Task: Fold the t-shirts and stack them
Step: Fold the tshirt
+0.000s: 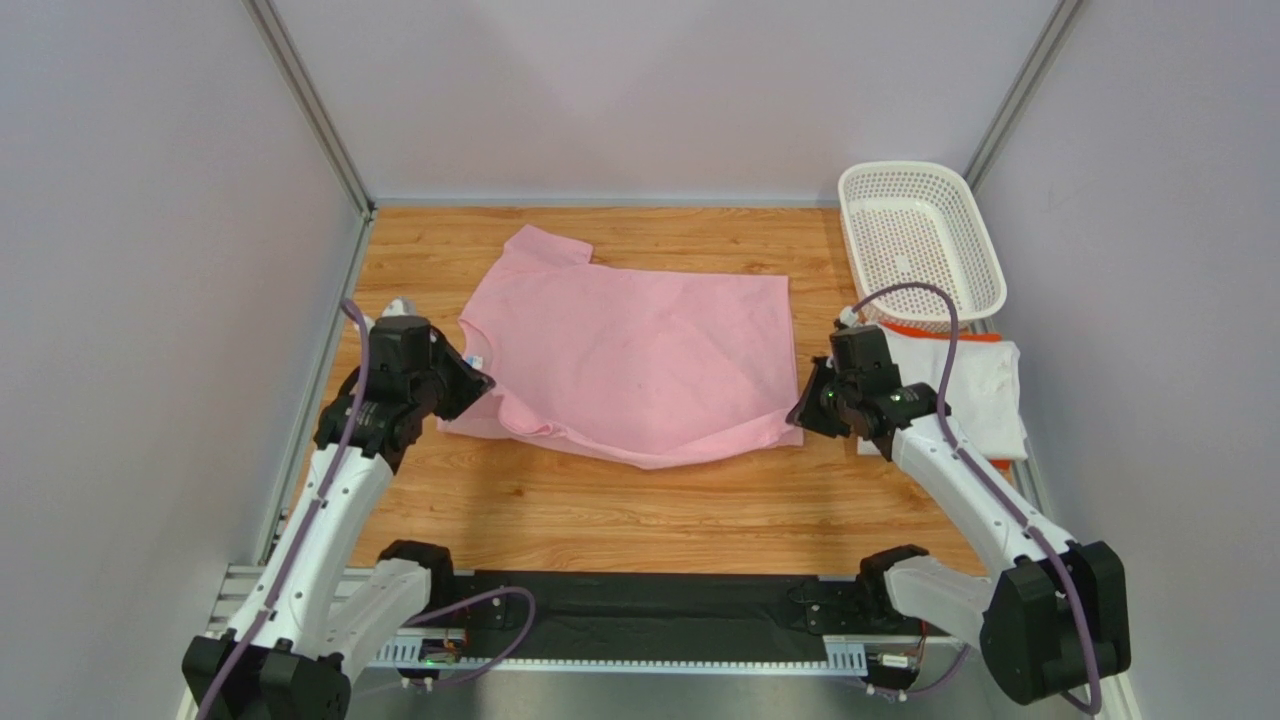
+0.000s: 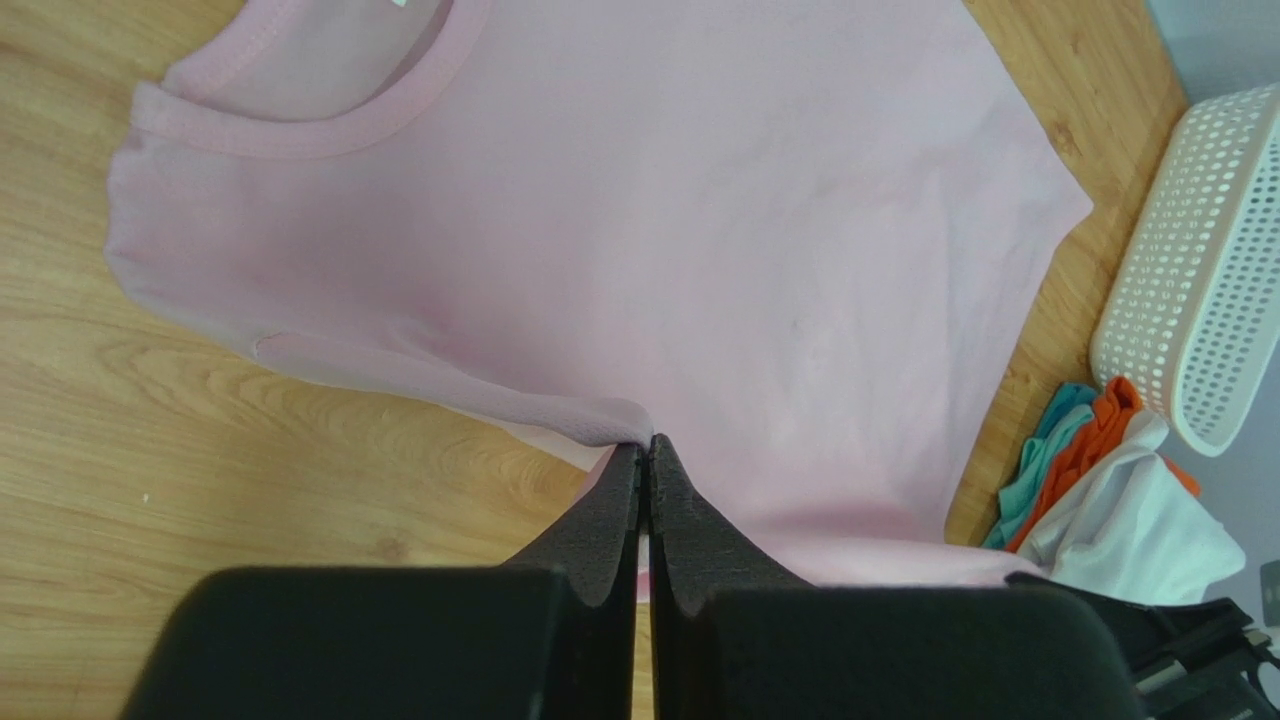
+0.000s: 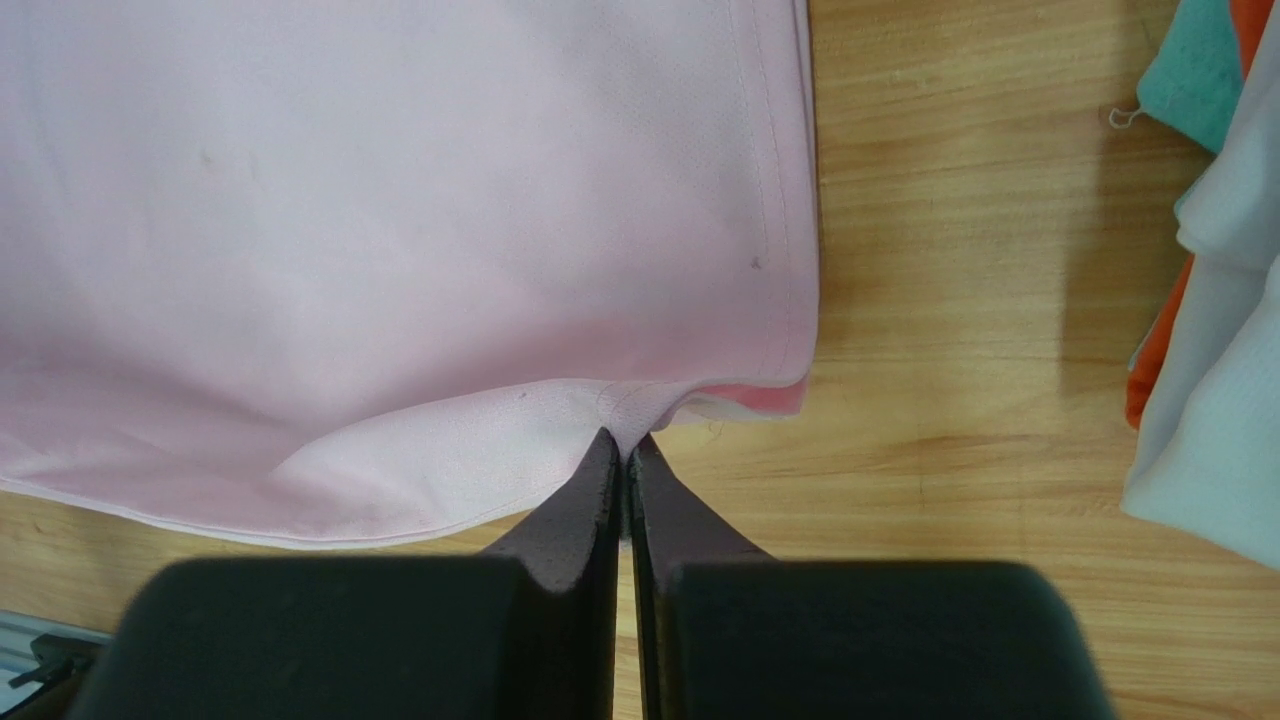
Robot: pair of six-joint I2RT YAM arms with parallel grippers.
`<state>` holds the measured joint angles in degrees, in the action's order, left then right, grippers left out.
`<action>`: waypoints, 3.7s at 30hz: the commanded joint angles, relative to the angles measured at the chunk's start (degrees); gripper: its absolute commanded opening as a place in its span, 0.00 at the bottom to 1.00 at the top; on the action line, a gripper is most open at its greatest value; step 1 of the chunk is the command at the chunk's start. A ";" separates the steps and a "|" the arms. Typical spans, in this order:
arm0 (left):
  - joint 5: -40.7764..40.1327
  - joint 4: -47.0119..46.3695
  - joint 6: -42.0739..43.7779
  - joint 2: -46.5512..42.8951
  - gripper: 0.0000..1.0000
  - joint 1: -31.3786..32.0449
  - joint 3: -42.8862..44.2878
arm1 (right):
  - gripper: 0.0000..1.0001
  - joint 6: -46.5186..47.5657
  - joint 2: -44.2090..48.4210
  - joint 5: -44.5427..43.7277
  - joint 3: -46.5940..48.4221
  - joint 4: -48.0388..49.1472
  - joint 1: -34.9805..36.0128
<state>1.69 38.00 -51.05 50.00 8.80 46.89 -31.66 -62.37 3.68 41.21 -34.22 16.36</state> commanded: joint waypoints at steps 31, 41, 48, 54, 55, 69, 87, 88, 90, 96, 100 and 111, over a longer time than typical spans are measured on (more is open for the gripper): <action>1.91 -12.33 10.79 39.72 0.00 -6.42 19.90 | 0.02 4.06 -22.44 3.44 13.19 7.32 -8.62; 0.77 -10.06 11.49 50.37 0.25 -8.18 29.03 | 0.12 8.19 -33.43 2.47 22.41 7.50 -9.77; 3.57 -6.18 12.29 49.77 0.87 -8.36 32.74 | 0.57 10.83 -29.66 6.07 21.81 5.48 -9.59; 9.37 -8.55 12.29 43.00 0.90 -8.36 23.61 | 1.00 12.50 -24.03 8.79 16.36 5.92 -6.08; 10.69 -9.60 12.20 41.34 0.93 -8.36 22.03 | 1.00 12.50 -23.59 8.88 15.75 5.92 -4.60; 19.14 -20.24 14.22 45.36 1.00 -4.84 12.34 | 1.00 11.09 -34.65 9.16 19.60 11.98 4.82; 11.23 -16.64 16.68 47.03 1.00 -5.02 10.24 | 1.00 10.74 -40.55 1.42 27.60 9.61 4.65; 11.23 -16.38 16.77 47.12 1.00 -5.02 10.06 | 1.00 10.65 -40.90 1.68 27.52 9.35 4.73; 11.05 -16.11 16.77 46.77 1.00 -5.02 9.71 | 1.00 10.39 -40.99 2.20 26.04 9.26 4.73; 9.83 -14.36 15.46 42.47 1.00 -5.02 4.27 | 1.00 10.47 -36.87 5.80 18.30 11.19 5.17; 8.50 -12.60 13.00 35.71 1.00 -5.02 -3.45 | 1.00 12.50 -31.61 7.13 10.76 10.75 6.49; 3.24 -1.19 3.59 7.32 1.00 -4.93 -19.99 | 1.00 5.74 -12.01 7.66 -6.39 10.66 12.46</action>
<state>8.62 29.61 -44.64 62.70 4.05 29.15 -22.92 -78.22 11.31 38.15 -22.20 27.24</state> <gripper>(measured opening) 0.993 0.998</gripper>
